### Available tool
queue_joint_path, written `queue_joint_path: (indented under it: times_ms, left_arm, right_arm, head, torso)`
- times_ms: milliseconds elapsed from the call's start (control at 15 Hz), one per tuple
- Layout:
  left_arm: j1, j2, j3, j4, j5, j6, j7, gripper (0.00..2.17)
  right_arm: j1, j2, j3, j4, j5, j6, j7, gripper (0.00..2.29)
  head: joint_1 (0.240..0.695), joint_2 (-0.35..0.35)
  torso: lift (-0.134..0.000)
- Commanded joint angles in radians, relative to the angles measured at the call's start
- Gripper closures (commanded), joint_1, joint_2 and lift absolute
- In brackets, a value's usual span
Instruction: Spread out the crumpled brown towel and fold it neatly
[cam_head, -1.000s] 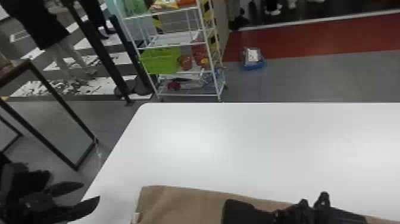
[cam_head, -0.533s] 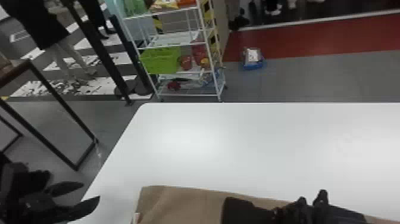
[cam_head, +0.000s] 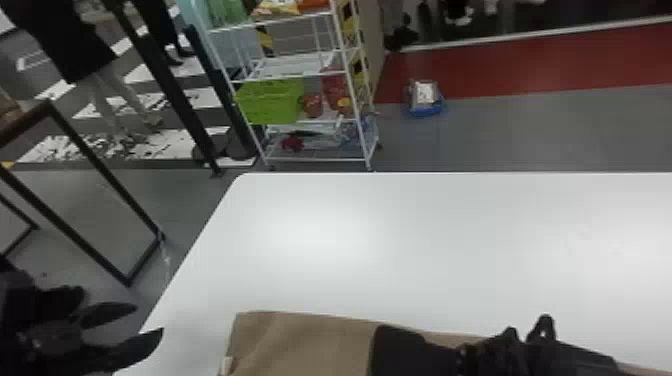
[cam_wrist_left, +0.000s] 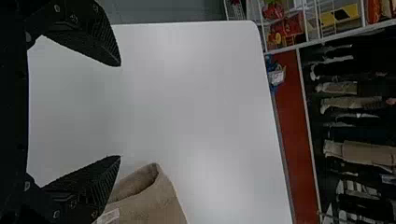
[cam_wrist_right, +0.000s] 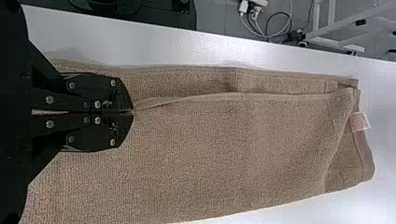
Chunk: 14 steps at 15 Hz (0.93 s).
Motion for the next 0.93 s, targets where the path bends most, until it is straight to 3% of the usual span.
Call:
queue_joint_path:
  times_ms: [0, 133, 267, 467, 733, 867]
  left_arm:
    - [0.001, 0.003, 0.039, -0.004, -0.020, -0.099, -0.124, 0.21]
    - [0.044, -0.009, 0.039, -0.015, -0.057, -0.267, -0.210, 0.23]
    - [0.111, -0.057, 0.002, -0.039, -0.100, -0.473, -0.192, 0.27]
    - [0.194, -0.112, -0.053, -0.064, -0.102, -0.706, -0.083, 0.26]
    - [0.252, -0.134, -0.144, -0.062, -0.102, -0.771, 0.103, 0.27]
    - [0.268, -0.144, -0.179, -0.064, -0.100, -0.810, 0.138, 0.27]
  right_arm:
    - [0.004, -0.005, -0.014, -0.001, -0.005, 0.001, 0.014, 1.32]
    - [0.009, -0.007, -0.022, -0.001, -0.015, 0.004, 0.014, 1.32]
    - [0.015, -0.005, -0.037, 0.001, -0.022, 0.004, 0.014, 1.32]
    - [0.009, 0.001, -0.045, 0.008, -0.038, 0.004, 0.014, 1.32]
    - [0.017, 0.013, -0.073, 0.021, -0.050, 0.007, 0.014, 1.32]
    - [0.020, 0.018, -0.073, 0.030, -0.050, 0.013, 0.014, 1.32]
  head:
    - [0.695, 0.350]
    - [0.695, 0.350]
    - [0.695, 0.350]
    - [0.695, 0.350]
    - [0.695, 0.350]
    - [0.695, 0.350]
  torso:
    - [-0.122]
    - [-0.122]
    - [-0.122]
    - [-0.122]
    - [-0.122]
    - [-0.122]
